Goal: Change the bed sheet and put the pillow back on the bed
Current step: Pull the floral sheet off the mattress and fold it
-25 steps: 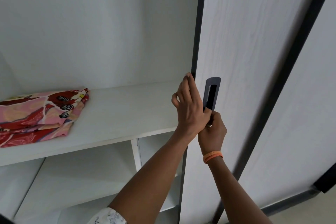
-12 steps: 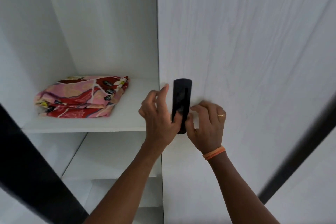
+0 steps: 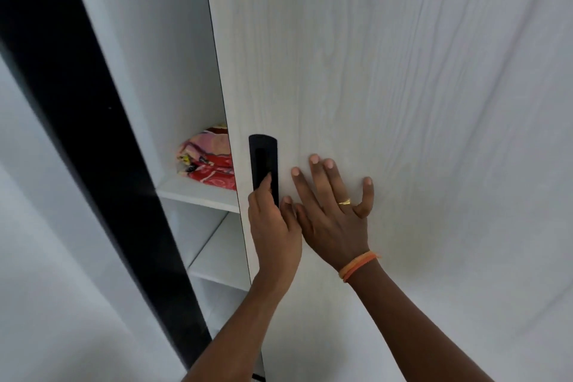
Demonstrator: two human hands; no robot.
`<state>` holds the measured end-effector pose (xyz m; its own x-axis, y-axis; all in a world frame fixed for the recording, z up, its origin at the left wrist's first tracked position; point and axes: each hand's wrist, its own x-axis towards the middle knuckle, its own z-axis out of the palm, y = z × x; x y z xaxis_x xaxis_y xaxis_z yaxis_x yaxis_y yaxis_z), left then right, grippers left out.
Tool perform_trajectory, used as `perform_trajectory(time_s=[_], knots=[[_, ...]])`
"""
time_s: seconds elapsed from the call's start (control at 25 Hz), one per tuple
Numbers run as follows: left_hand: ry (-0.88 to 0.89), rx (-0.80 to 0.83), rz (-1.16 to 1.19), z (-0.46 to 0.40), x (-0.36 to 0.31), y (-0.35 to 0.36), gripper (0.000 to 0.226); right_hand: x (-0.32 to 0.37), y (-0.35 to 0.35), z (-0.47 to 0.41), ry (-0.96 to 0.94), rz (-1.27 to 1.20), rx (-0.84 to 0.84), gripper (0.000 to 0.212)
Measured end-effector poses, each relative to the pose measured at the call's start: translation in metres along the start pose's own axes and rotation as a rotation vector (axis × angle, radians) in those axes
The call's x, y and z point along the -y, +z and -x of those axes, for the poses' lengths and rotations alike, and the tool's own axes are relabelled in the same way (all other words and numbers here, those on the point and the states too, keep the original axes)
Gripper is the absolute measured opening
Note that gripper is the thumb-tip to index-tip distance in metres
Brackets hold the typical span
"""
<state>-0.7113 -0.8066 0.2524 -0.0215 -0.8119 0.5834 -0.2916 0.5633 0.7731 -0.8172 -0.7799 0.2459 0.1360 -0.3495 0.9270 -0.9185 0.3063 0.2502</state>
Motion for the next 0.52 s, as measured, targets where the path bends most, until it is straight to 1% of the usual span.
perform_trajectory(time_s=[0.16, 0.28, 0.52], knots=[[-0.12, -0.118, 0.068, -0.037, 0.03, -0.031, 0.033, 0.05, 0.026, -0.018, -0.047, -0.024, 0.015, 0.058], [-0.191, -0.162, 0.082, -0.062, 0.057, -0.05, 0.028, 0.088, 0.045, -0.031, -0.064, -0.055, 0.02, 0.058], [-0.278, -0.205, 0.035, -0.104, 0.088, -0.091, 0.035, 0.148, 0.071, -0.054, -0.147, -0.06, 0.061, 0.063]])
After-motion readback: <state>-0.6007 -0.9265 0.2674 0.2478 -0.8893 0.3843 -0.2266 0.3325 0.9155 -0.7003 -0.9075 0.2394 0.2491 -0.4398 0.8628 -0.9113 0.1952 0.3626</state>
